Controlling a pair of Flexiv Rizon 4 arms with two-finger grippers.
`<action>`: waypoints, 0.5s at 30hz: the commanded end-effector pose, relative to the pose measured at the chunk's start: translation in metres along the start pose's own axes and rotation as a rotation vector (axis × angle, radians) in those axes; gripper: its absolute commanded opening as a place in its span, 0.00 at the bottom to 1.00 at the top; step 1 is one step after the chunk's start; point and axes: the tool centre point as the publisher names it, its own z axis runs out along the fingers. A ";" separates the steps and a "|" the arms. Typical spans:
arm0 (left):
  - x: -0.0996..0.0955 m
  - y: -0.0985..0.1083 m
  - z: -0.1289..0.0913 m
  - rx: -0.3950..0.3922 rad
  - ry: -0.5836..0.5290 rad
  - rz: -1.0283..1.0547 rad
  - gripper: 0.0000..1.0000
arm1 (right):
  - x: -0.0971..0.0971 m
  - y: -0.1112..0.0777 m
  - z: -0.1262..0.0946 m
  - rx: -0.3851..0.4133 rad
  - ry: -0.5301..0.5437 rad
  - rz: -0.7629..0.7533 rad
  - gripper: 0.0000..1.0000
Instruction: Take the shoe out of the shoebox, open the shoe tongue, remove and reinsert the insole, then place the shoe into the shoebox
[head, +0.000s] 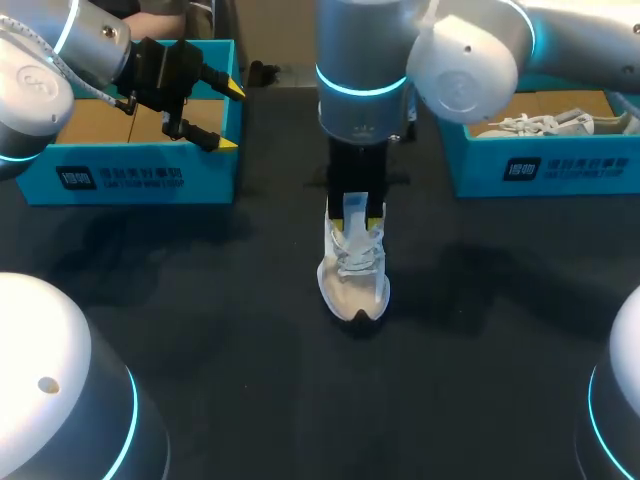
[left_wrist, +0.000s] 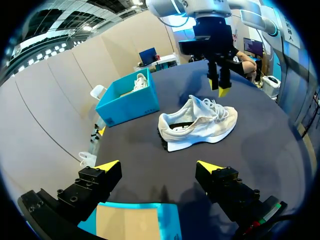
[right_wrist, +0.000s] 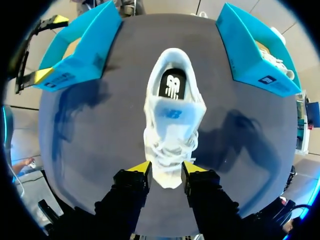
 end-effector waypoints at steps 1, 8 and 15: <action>-0.001 0.000 0.000 -0.002 0.002 0.001 1.00 | -0.002 0.014 0.010 0.007 0.005 -0.007 0.35; -0.001 0.000 0.000 -0.002 0.002 0.001 1.00 | -0.013 0.035 0.019 -0.009 0.005 -0.028 0.35; -0.001 0.000 0.000 -0.002 0.002 0.001 1.00 | -0.014 0.057 0.034 -0.021 0.040 -0.067 0.36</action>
